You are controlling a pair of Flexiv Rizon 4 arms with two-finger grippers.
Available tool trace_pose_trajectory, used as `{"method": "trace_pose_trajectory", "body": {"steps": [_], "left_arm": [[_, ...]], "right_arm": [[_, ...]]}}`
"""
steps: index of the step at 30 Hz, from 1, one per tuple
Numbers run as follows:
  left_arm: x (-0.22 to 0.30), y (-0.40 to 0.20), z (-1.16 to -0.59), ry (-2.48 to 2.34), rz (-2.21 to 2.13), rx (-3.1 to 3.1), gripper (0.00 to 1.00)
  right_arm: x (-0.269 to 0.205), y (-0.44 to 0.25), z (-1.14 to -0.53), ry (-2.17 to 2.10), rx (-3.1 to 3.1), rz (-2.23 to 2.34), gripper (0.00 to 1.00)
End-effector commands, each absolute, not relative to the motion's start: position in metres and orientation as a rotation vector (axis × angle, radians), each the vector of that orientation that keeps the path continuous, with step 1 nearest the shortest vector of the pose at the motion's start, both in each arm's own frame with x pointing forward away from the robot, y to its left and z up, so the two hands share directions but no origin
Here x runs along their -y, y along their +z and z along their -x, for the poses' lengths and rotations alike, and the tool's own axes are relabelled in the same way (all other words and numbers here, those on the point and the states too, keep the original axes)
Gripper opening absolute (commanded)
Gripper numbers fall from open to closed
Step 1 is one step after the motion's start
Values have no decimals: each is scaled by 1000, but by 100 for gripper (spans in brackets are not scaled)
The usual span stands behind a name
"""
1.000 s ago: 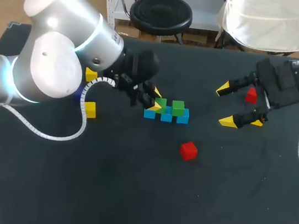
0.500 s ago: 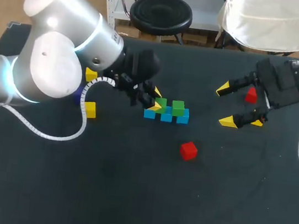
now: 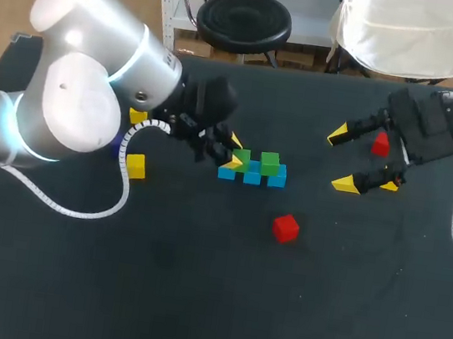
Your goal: Place the blue cubes, place green cubes on the blue cubes, place the yellow cubes on the green cubes, then place the red cubes on the yellow cubes, and place purple cube on the red cubes.
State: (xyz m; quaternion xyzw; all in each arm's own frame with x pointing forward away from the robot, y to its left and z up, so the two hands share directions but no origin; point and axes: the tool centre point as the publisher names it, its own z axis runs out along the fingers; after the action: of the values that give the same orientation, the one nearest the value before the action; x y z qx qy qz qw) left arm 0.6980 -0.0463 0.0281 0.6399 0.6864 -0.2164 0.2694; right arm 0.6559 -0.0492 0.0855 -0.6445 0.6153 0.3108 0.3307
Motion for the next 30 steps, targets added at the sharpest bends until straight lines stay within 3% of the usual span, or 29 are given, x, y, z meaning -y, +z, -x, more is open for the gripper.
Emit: {"method": "trace_pose_trajectory", "body": {"steps": [1, 8, 15, 19, 25, 27, 30], "left_arm": [[45, 28, -699, -583, -1724, -1847, 0], [46, 28, -702, -580, -1722, -1846, 0], [47, 27, -704, -576, -1726, -1841, 10], [47, 27, -705, -571, -1727, -1838, 10], [47, 26, -706, -564, -1727, -1845, 21], [47, 26, -706, -564, -1727, -1847, 30], [47, 26, -706, -559, -1725, -1847, 30]], "right_arm": [[49, 85, -656, 814, -1607, 1685, 100], [49, 85, -656, 814, -1607, 1685, 100], [49, 85, -656, 814, -1607, 1685, 100], [49, 85, -656, 814, -1607, 1685, 100], [49, 85, -656, 814, -1607, 1685, 100], [49, 85, -656, 814, -1607, 1685, 100], [49, 85, -656, 814, -1607, 1685, 100]]}}
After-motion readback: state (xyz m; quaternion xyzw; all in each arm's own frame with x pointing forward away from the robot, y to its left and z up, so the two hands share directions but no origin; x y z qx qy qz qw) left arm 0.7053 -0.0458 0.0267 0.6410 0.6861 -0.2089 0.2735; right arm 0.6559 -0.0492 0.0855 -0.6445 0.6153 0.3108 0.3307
